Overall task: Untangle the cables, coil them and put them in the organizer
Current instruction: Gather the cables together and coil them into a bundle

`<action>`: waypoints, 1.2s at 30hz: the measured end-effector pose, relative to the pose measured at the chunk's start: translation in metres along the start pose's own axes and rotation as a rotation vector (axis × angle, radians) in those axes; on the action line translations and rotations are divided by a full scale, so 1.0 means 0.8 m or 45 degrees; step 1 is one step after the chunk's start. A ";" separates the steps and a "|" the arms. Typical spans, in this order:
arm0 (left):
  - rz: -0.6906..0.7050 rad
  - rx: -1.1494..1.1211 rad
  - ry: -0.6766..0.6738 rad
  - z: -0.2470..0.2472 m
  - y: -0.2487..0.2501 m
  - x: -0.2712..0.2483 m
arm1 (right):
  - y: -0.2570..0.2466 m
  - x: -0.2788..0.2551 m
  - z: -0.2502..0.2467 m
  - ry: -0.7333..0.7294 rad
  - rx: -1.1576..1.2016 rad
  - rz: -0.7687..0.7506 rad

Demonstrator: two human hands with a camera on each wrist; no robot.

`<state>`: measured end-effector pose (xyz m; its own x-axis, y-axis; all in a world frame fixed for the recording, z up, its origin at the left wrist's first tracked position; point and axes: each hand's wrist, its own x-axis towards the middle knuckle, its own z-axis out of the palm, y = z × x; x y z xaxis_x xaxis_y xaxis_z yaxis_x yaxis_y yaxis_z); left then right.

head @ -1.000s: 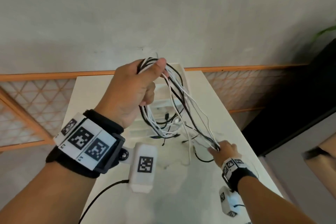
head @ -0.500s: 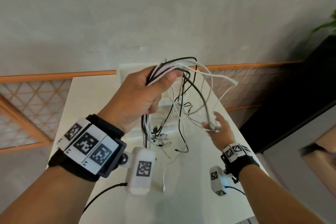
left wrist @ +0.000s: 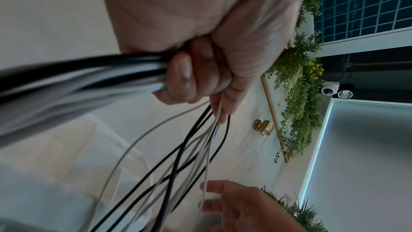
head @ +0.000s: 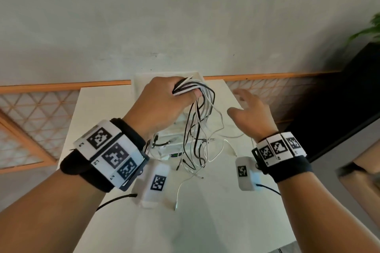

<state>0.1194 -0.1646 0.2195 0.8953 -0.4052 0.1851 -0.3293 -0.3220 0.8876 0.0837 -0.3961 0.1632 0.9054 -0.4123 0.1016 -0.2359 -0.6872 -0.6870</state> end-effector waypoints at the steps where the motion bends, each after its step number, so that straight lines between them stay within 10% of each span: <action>1: -0.009 -0.003 0.006 -0.002 0.000 0.001 | -0.009 -0.002 -0.001 0.000 0.086 -0.023; 7: 0.051 0.060 -0.095 -0.009 0.021 -0.002 | -0.068 -0.023 -0.004 -0.320 0.399 -0.484; 15: 0.232 0.044 -0.158 -0.036 0.045 -0.009 | -0.038 -0.013 0.047 -0.300 -0.266 -0.185; 22: 0.181 0.140 -0.342 -0.032 0.034 -0.007 | -0.087 -0.010 0.029 -0.138 0.001 -0.569; 27: 0.216 0.157 -0.127 -0.044 0.033 -0.002 | -0.016 0.005 0.059 -0.393 -0.456 -0.103; 36: -0.188 0.170 -0.232 -0.042 -0.051 -0.011 | 0.070 0.063 0.048 -0.126 -0.230 0.560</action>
<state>0.1350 -0.1188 0.1956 0.8719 -0.4887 -0.0316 -0.2468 -0.4942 0.8336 0.1302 -0.4321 0.1023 0.7332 -0.6340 -0.2457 -0.6534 -0.5570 -0.5126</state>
